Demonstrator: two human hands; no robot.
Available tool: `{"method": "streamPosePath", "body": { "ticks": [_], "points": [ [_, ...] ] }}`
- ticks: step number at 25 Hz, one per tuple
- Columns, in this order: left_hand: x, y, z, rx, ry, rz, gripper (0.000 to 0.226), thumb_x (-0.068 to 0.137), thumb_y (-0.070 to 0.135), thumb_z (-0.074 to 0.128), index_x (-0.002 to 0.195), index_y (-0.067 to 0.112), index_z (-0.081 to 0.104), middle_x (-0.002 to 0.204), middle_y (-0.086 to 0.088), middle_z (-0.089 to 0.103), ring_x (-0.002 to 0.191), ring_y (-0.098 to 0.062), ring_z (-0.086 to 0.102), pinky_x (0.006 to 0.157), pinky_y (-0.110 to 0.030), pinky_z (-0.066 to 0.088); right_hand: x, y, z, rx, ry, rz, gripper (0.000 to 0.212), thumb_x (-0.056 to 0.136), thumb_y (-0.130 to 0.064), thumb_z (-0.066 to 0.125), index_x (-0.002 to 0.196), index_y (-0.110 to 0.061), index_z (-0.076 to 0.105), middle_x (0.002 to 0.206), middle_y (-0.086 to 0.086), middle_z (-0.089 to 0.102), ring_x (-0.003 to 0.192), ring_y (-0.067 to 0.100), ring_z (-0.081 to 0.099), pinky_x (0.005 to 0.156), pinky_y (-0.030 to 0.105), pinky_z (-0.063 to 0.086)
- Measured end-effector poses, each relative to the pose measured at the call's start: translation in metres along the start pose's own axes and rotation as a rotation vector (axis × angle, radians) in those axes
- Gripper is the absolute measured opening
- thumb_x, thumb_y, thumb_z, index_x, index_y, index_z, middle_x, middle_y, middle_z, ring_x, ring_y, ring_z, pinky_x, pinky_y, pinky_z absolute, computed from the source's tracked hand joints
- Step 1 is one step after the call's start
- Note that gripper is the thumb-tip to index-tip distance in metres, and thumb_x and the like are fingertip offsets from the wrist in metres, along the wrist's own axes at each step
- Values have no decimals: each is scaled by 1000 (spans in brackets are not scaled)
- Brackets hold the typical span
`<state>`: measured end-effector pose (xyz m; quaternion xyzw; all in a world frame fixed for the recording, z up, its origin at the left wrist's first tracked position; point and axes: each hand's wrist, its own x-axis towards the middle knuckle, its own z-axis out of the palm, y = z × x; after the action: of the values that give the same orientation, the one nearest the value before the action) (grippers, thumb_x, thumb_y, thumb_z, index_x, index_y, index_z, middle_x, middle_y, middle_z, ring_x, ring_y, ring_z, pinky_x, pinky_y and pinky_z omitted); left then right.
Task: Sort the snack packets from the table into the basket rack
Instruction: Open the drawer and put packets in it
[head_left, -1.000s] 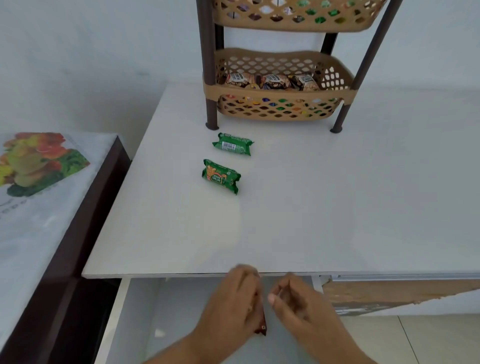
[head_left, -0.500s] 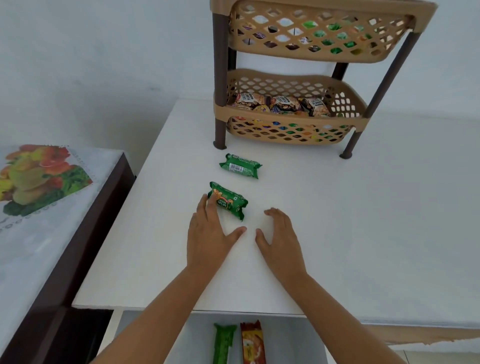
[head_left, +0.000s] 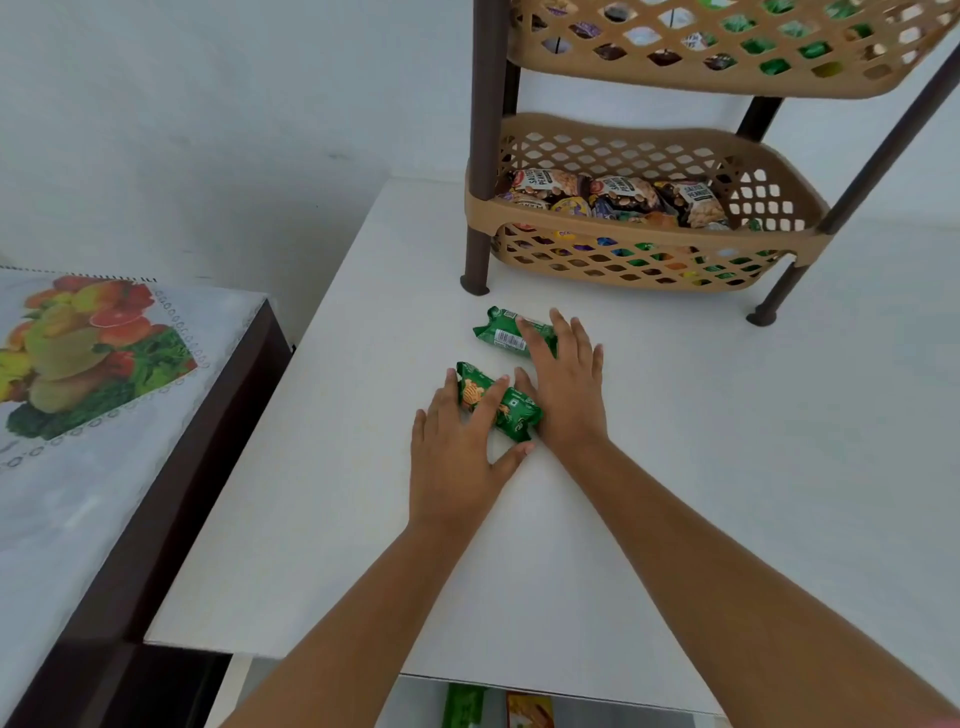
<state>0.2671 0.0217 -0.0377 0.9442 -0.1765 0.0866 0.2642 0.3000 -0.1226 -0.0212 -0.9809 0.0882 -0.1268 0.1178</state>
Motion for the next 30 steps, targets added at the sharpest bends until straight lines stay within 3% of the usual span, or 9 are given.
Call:
{"method": "streamPosePath", "body": {
  "ticks": [2,4,8,11,15,19,22,26,30],
  "points": [
    [0,0,-1,-27,3,-21,66,78,61,53,136,32,37,149,-15,28,135,-28,31,113,-48,24,10,0,5,13,12,-13,55,93,-27,45,144,-27,25,148,10,30,140,28,21,115,54,12],
    [0,2,-3,-57,21,-26,65,75,62,56,128,25,44,140,-16,40,127,-30,42,105,-51,33,15,0,10,50,95,10,52,91,-29,49,140,-21,33,134,10,45,127,28,38,111,51,24],
    [-1,4,-8,-157,99,-27,57,69,45,68,116,16,52,122,-15,51,101,-30,55,90,-45,47,8,3,8,234,158,49,43,87,-30,54,125,-10,46,116,13,55,106,27,49,84,40,44],
    [-2,6,-13,-216,116,-71,53,62,30,72,110,14,52,114,-14,50,88,-29,56,76,-33,49,-13,2,-2,625,230,248,36,84,-30,59,112,-9,50,102,7,60,89,20,56,70,30,48],
    [-19,13,-26,-390,103,-146,54,61,20,74,108,13,49,119,-12,43,95,-27,53,78,-37,51,-68,-8,-24,859,314,405,24,80,-26,63,98,-19,49,80,-11,56,67,2,53,53,2,40],
    [-97,16,-53,-444,126,-76,56,59,17,77,108,14,49,127,-16,40,115,-26,45,93,-32,43,-152,-14,-51,1000,154,420,23,81,-19,64,97,-20,48,85,-15,56,75,0,56,62,5,44],
    [-175,11,-79,-294,83,77,56,56,36,72,105,23,48,131,-13,40,121,-18,33,96,-35,35,-233,-12,-77,1173,-74,365,22,77,-23,64,94,-22,50,93,-6,61,90,10,63,72,19,55],
    [-242,3,-81,-130,-211,316,54,54,49,58,104,36,45,126,1,39,118,-16,34,88,-35,35,-317,-6,-95,1304,-426,307,35,76,-20,65,109,-24,56,102,-13,68,97,9,67,71,18,55],
    [-240,-34,-47,0,-583,207,53,62,36,67,112,29,50,129,-2,45,123,-24,38,96,-31,32,-341,8,-59,859,-694,607,22,81,-22,65,102,-29,64,84,-12,70,73,4,65,62,10,49]
  ]
}}
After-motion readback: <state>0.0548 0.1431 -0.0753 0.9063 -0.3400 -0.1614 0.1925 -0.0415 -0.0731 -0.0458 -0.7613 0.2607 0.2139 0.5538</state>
